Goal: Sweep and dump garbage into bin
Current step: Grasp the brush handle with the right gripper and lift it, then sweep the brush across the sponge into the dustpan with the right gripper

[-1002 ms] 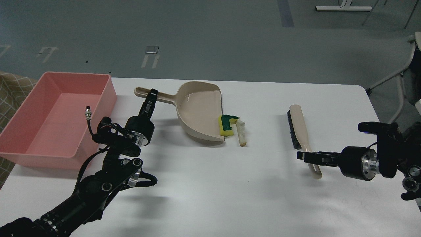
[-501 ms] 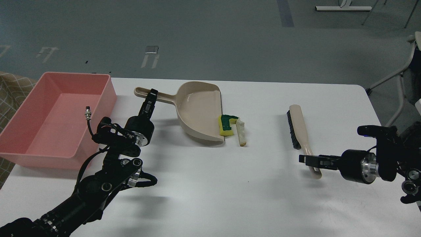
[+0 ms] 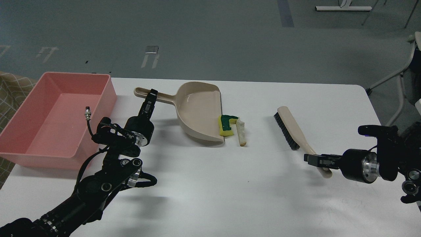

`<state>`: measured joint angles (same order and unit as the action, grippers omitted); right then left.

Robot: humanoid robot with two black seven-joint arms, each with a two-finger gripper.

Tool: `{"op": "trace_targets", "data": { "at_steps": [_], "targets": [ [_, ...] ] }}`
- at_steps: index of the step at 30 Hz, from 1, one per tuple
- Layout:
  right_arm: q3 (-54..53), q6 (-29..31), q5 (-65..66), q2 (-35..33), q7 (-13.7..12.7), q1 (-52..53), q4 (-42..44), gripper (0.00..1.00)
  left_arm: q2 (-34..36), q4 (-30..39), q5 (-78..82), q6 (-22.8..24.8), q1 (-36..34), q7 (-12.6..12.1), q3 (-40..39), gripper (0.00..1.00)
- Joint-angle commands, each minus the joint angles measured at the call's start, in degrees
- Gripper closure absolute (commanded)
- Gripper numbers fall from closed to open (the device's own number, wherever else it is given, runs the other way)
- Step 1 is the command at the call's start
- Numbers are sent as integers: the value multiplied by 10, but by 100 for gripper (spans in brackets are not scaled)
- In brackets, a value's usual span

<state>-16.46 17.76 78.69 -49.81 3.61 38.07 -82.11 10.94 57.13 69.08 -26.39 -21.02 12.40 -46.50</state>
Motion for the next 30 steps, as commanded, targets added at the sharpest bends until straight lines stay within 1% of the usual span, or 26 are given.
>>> {"op": "trace_targets", "data": {
  "at_steps": [1,5,13,15,20,24,30],
  "targets": [
    [-2,0,0,0,-3,0,-1,93,0,0,0,0,-1,0,0,100],
    [-8,-1,0,0,-4,0,-2,100,0,0,0,0,-2,0,0,100],
    [-16,-2,0,7,-4,4,-2,100,1,0,1,1,-1,0,1,100],
    [-14,-2,0,25,-4,5,-2,100,0,0,3,2,3,1,2,100],
    [-14,-2,-1,42,-4,8,-3,100,8,10,3,5,8,1,3,100],
    [-14,-1,-1,55,-4,8,-10,100,18,16,4,5,8,1,33,100],
    [-11,-1,-1,85,-4,7,-9,100,27,32,3,5,11,1,35,100]
  ]
}}
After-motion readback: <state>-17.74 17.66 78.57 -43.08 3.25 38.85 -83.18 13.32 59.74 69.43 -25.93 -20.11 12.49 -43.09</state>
